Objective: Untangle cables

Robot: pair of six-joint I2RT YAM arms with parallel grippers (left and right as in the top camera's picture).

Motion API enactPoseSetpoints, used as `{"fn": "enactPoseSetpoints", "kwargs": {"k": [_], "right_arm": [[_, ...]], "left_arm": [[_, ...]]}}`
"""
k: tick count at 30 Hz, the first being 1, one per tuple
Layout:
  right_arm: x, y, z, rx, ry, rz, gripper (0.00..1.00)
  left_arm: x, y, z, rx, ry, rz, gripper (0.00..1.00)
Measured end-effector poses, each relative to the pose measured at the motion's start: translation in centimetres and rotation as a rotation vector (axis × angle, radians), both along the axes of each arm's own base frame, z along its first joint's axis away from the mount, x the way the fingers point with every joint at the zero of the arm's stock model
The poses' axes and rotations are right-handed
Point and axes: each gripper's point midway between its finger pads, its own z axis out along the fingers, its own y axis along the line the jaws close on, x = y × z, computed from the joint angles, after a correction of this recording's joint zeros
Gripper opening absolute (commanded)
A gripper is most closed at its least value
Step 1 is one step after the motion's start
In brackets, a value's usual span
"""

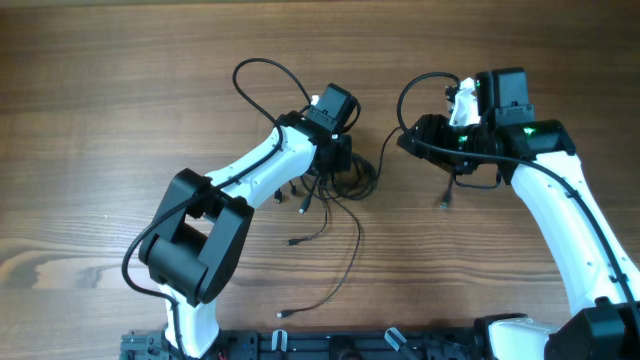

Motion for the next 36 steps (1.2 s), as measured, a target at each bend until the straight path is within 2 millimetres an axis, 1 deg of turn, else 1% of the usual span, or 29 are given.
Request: {"fn": "enactPoseSetpoints", "kwargs": {"k": [7, 10, 12, 14, 16, 20, 22, 27, 29, 30, 33, 34, 35, 36], "right_arm": [[0.0, 0.0, 0.0, 0.000, 0.000, 0.000, 0.61], [0.0, 0.0, 0.0, 0.000, 0.000, 0.000, 0.61], [0.0, 0.0, 0.0, 0.000, 0.000, 0.000, 0.61], [0.0, 0.0, 0.0, 0.000, 0.000, 0.000, 0.61], [0.0, 0.0, 0.0, 0.000, 0.000, 0.000, 0.61], [0.0, 0.0, 0.0, 0.000, 0.000, 0.000, 0.61], [0.0, 0.0, 0.0, -0.001, -0.001, -0.001, 0.64], [0.1, -0.4, -0.2, -0.026, -0.001, -0.016, 0.66], [0.2, -0.5, -0.2, -0.028, -0.001, -0.017, 0.67], [0.1, -0.5, -0.3, -0.030, -0.001, -0.016, 0.68], [-0.1, 0.2, -0.3, -0.034, -0.003, 0.002, 0.68], [-0.2, 0.6, -0.3, -0.033, -0.005, 0.016, 0.68], [-0.3, 1.0, -0.2, -0.033, -0.008, 0.029, 0.68], [-0.4, 1.5, -0.2, -0.032, -0.011, 0.041, 0.68]], "left_arm": [[-0.5, -0.2, -0.2, -0.007, 0.023, -0.025, 0.11], [-0.8, -0.4, -0.6, -0.012, 0.039, -0.033, 0.12], [-1.0, -0.5, -1.0, -0.010, 0.049, -0.038, 0.09], [-1.4, -0.6, -1.5, -0.004, 0.065, -0.043, 0.04], [-1.6, -0.6, -1.8, 0.001, 0.075, -0.050, 0.04], [-1.6, -0.6, -1.8, 0.001, 0.076, -0.054, 0.04], [-1.6, -0.6, -1.8, 0.002, 0.076, -0.055, 0.04], [-1.6, -0.2, -1.6, 0.004, 0.080, -0.046, 0.04], [-1.2, 0.2, -0.7, -0.004, 0.067, -0.033, 0.04], [-0.8, 0.6, 0.3, -0.017, 0.048, -0.021, 0.04], [0.5, 1.2, 5.0, -0.089, -0.042, 0.005, 0.04], [0.7, 1.4, 7.1, -0.123, -0.079, 0.011, 0.04], [0.8, 1.6, 8.7, -0.145, -0.106, 0.014, 0.04], [0.7, 1.8, 10.8, -0.174, -0.143, 0.015, 0.04]]}}
